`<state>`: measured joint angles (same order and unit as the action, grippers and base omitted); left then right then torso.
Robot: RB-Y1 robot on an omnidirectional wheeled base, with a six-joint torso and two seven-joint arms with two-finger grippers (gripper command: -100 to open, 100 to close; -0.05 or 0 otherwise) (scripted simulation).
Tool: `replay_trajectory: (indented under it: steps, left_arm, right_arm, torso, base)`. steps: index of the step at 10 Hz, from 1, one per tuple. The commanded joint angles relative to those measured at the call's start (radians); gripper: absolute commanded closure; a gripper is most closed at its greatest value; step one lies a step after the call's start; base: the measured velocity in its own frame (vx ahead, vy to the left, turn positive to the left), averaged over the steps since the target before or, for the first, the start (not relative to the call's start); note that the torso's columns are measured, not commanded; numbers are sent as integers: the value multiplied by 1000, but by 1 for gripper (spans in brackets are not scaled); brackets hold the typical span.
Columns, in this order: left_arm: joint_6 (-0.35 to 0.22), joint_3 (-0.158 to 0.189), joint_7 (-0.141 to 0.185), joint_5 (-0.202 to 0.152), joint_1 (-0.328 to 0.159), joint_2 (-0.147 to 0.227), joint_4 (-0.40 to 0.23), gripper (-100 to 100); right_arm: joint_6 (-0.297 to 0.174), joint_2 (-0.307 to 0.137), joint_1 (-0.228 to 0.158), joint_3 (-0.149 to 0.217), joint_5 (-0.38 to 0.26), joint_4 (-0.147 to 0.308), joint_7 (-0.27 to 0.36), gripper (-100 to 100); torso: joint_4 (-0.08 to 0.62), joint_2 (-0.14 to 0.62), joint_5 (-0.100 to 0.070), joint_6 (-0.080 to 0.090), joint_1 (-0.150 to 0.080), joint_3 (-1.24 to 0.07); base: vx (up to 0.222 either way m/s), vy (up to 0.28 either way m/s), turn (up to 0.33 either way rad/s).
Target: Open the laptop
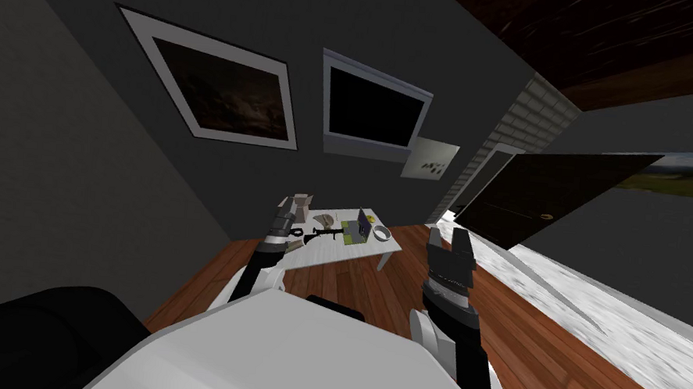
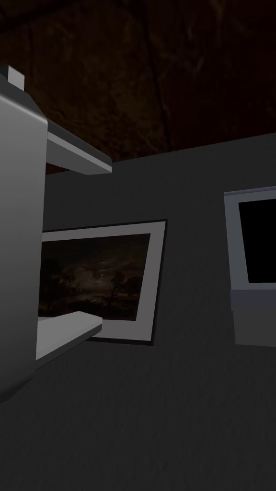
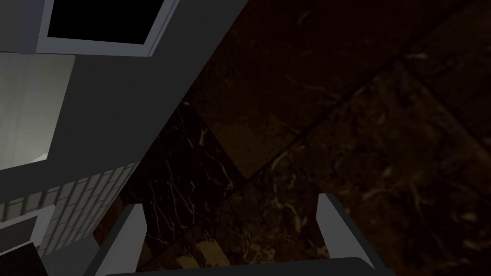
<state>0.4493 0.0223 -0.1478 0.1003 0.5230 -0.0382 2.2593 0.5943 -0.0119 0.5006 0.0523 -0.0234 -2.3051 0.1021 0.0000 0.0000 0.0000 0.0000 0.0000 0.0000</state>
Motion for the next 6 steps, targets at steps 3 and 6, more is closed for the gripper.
replay_trajectory:
  steps: [3,6]
  left_arm:
    - [0,0,0,0,0,0,0,0]
    - [0,0,0,0,0,0,0,0]
  right_arm:
    - [0,0,0,0,0,0,0,0]
    - [0,0,0,0,0,0,0,0]
  torso:
    - [176,175,0,0,0,-351]
    - [396,396,0,0,0,-792]
  base:
    - [0,0,0]
    - [0,0,0]
